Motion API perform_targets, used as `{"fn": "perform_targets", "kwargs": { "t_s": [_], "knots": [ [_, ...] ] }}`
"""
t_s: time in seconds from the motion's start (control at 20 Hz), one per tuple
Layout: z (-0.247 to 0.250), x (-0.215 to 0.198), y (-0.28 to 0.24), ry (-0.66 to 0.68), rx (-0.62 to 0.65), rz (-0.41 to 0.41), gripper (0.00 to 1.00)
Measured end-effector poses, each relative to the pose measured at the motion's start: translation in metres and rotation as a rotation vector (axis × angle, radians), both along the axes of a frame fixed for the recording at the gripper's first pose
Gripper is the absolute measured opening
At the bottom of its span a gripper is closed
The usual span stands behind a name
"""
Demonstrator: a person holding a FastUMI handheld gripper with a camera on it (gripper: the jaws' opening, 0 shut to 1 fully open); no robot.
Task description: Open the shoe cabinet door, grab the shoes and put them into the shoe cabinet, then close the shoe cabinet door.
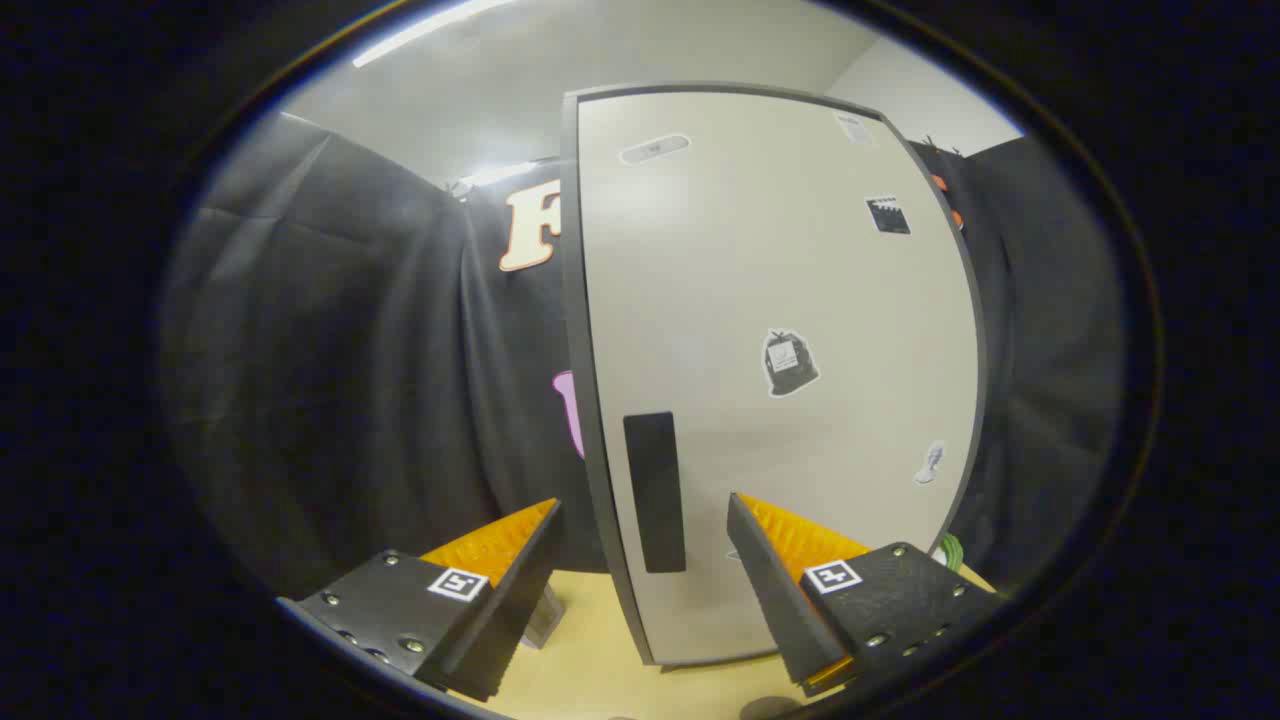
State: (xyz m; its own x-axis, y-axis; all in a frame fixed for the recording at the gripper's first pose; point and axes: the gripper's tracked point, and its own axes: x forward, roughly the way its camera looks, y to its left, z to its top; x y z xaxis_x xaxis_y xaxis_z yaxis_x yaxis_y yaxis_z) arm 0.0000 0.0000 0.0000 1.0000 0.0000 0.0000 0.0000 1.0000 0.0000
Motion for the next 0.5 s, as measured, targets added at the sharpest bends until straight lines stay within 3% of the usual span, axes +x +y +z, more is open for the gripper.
{"fn": "perform_targets", "kwargs": {
  "t_s": [0.5],
  "knots": [
    [0.002,0.034,-0.003,-0.010,-0.008,-0.025,0.99]
  ]
}}
